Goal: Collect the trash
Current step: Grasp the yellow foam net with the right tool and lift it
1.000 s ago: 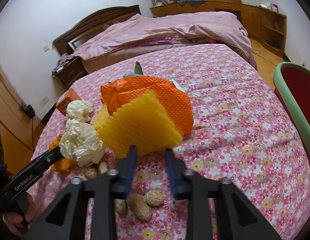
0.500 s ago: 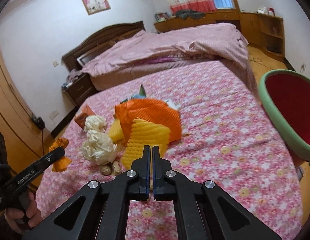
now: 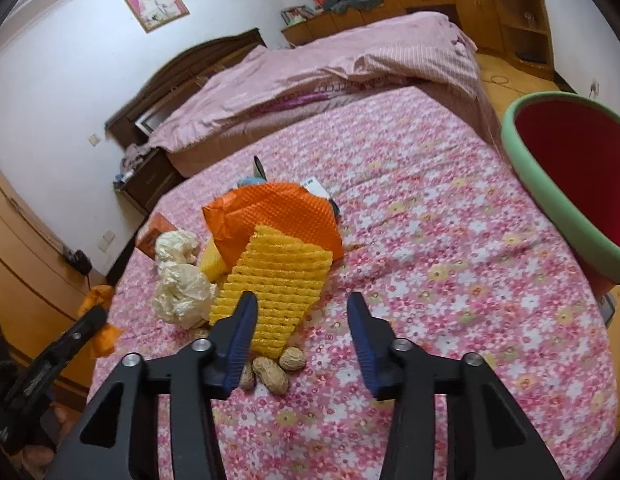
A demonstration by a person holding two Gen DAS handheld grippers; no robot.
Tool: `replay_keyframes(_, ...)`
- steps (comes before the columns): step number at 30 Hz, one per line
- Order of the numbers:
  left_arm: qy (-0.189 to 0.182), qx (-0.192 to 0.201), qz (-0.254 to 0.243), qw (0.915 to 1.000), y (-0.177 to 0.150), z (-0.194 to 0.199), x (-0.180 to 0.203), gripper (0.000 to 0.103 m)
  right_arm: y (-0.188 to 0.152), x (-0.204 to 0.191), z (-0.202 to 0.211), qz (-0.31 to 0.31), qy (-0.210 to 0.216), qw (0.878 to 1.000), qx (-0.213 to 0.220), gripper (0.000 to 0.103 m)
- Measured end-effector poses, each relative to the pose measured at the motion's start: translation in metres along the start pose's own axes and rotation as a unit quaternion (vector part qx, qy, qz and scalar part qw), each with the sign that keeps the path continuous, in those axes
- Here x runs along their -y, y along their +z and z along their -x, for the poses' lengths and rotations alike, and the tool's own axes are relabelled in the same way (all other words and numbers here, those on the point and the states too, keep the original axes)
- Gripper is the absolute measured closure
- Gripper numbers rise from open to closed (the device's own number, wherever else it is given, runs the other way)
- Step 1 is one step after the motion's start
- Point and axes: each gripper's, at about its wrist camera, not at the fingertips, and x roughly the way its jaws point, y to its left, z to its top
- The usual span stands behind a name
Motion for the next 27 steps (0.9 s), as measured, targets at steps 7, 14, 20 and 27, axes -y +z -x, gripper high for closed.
replay_keyframes(7,0.004,0.002,0.005,1.0000,0.000,0.003,-0.004,0.066,-0.002,-0.016,-0.036,0.025,-0.021,0.999,-0.035,0.053)
replay_keyframes(14,-0.001,-0.001,0.003,1.0000,-0.002,0.003,-0.001,0.066,-0.008,-0.024,-0.035,0.047,-0.004,0.998,-0.030,0.088)
replay_keyframes(20,-0.011,-0.002,-0.006,0.9999,-0.002,0.004,0.009,0.066,-0.010,-0.023,0.003,0.050,0.020,0.998,0.018,0.091)
replay_keyframes(27,-0.034,-0.001,-0.025,0.9991,0.000,0.008,0.031,0.066,-0.008,-0.012,0.048,0.042,0.033,0.997,0.056,0.091)
